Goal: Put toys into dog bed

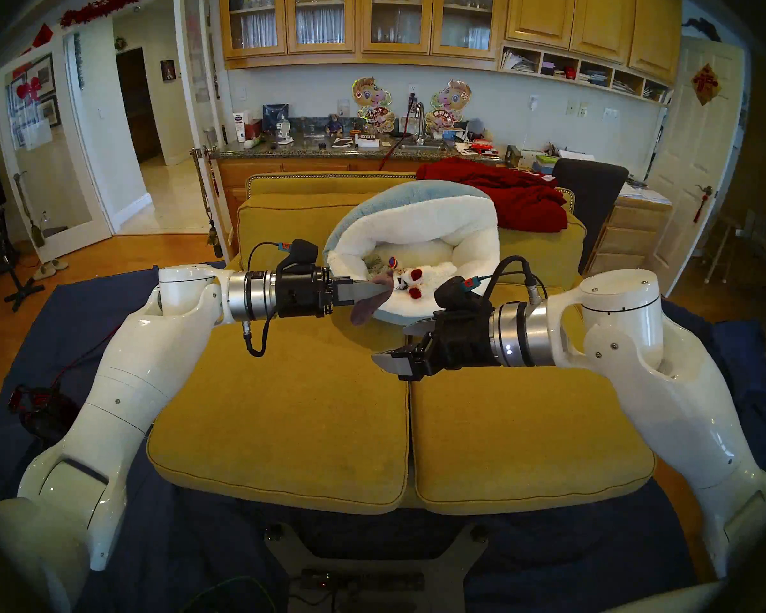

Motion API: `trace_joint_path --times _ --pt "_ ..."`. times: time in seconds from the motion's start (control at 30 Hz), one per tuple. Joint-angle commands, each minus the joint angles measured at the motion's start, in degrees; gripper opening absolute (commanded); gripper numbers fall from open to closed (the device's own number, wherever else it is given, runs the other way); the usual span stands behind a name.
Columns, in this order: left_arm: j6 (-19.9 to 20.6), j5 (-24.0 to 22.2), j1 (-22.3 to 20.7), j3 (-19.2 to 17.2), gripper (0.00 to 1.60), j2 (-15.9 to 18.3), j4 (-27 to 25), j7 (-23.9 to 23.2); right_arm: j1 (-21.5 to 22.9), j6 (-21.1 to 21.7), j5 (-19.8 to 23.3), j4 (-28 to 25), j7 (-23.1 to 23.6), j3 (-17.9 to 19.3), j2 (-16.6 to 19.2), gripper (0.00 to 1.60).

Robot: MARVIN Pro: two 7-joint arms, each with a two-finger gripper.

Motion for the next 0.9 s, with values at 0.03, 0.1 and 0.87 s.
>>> trace_joint_path --times 0.03,0.1,0.87 --pt "1.18 -3.96 -0.28 -1.08 0.0 -0.44 -4.42 -4.0 2.71 -0.49 -1.82 -1.21 -1.38 0.16 -0.41 1.6" --pt "1.53 -4.6 0.07 -1.2 0.0 -0.51 -4.91 -3.56 2.69 -0.5 -2.0 -1.09 -2.03 0.31 -0.85 1.6" --pt "1.95 -9.47 2.51 -2.57 0.0 -2.22 -5.74 -0.11 2.1 -0.02 1.83 0.11 -11.66 5.04 -6.83 1.6"
